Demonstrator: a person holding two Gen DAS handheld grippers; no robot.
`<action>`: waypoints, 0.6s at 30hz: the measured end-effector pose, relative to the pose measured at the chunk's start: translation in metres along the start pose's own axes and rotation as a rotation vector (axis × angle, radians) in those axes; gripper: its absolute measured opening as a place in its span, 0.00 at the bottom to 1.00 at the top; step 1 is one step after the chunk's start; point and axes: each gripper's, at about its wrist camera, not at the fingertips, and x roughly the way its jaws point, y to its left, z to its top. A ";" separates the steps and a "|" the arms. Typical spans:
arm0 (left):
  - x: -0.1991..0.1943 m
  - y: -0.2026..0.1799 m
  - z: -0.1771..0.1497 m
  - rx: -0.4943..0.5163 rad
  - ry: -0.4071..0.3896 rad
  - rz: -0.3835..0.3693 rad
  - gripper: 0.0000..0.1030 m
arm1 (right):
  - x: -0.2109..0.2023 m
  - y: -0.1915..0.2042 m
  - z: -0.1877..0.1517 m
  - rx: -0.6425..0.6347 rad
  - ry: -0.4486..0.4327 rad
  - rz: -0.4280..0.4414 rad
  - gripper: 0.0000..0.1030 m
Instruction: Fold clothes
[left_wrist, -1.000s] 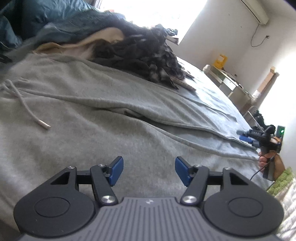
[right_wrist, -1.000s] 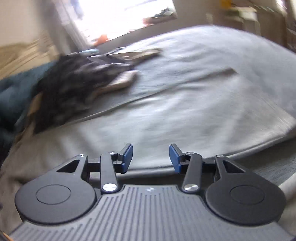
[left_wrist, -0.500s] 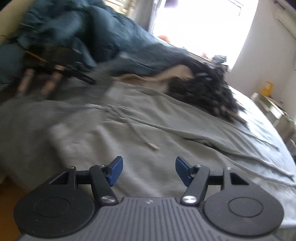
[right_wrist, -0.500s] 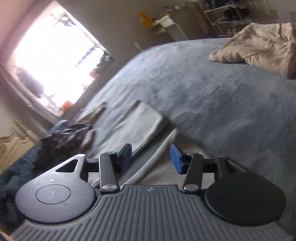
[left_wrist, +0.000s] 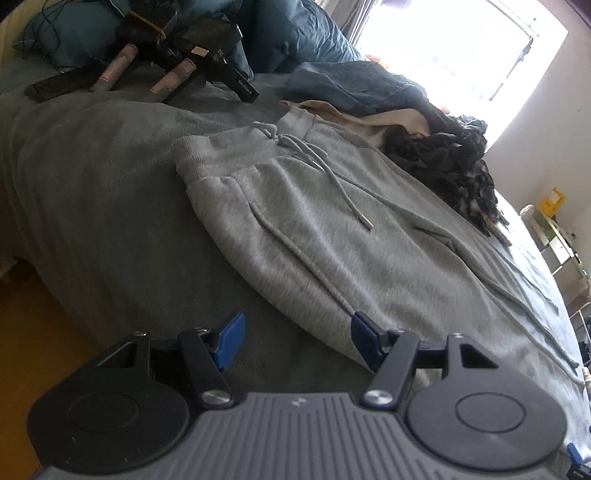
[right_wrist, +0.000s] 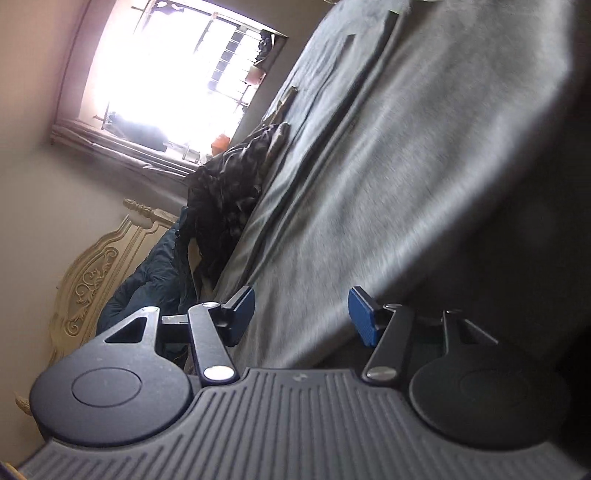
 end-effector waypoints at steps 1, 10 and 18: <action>0.001 0.002 -0.001 -0.001 0.000 -0.009 0.63 | -0.002 0.000 -0.002 0.007 -0.001 -0.005 0.54; -0.011 -0.009 -0.012 0.048 -0.010 -0.040 0.62 | -0.008 -0.005 -0.021 0.038 -0.017 0.009 0.54; -0.004 -0.022 -0.033 0.053 -0.007 -0.086 0.62 | -0.012 -0.014 -0.037 0.085 -0.024 0.075 0.54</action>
